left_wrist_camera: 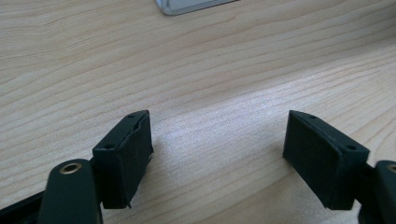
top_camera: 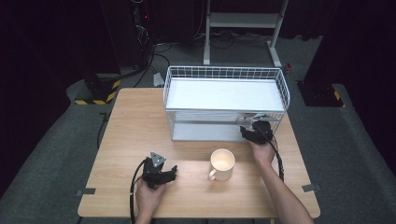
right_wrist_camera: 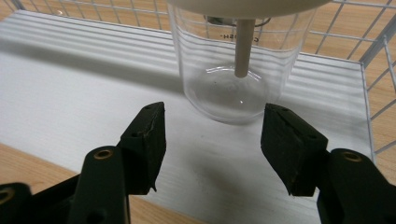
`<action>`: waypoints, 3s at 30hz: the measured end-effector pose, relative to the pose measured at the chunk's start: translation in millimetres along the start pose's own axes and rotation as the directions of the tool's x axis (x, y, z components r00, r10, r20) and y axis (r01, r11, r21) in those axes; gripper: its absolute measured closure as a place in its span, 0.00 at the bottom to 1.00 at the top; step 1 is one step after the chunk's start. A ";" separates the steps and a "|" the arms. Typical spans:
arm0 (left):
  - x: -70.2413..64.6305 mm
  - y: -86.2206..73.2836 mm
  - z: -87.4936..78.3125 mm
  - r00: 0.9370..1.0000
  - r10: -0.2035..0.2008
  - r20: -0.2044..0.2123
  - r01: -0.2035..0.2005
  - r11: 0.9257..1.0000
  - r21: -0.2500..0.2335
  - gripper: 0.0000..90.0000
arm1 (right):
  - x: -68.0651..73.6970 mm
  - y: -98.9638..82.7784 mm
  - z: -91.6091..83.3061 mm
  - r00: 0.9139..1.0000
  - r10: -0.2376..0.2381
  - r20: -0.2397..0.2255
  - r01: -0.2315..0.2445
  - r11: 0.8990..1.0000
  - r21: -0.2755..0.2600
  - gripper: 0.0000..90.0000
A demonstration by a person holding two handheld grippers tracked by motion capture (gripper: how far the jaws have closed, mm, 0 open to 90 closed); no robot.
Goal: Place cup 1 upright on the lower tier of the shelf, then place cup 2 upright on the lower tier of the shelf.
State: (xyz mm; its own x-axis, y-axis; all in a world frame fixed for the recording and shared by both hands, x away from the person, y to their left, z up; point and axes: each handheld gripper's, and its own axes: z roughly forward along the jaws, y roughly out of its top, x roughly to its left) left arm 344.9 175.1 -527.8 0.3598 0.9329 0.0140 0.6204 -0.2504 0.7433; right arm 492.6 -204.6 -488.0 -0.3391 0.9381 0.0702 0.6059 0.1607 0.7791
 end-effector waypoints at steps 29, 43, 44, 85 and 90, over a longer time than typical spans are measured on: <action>-0.1 0.0 0.1 1.000 -0.002 0.000 0.002 1.000 -0.002 0.26 | -2.6 -15.6 -27.6 0.999 -0.013 -0.041 0.010 0.998 -0.065 0.43; -0.4 -0.2 0.0 1.000 -0.006 -0.003 0.006 1.000 -0.002 0.26 | -1.7 -29.1 -51.8 0.998 -0.020 -0.060 0.014 0.995 -0.097 0.41; -0.4 -0.1 -0.1 1.000 -0.006 -0.002 0.006 1.000 -0.001 0.26 | -2.1 -31.1 -53.6 0.998 -0.022 -0.063 0.016 0.995 -0.096 0.41; -0.9 -0.3 0.1 1.000 -0.015 -0.004 0.015 1.000 -0.004 0.26 | 0.1 -118.7 -95.1 0.989 -0.135 -0.058 0.136 0.991 0.009 0.38; -0.7 -0.2 0.2 1.000 -0.015 -0.003 0.015 1.000 -0.004 0.26 | 1.1 -119.6 -95.2 0.985 -0.165 -0.048 0.167 0.985 0.039 0.36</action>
State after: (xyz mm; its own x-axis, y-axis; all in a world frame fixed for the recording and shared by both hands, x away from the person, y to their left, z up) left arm 344.6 174.5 -528.0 0.3486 0.9372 0.0045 0.6231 -0.2354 0.7459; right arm 351.3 -252.0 -521.8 -0.4690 0.8827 -0.0294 0.5681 0.3270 0.7552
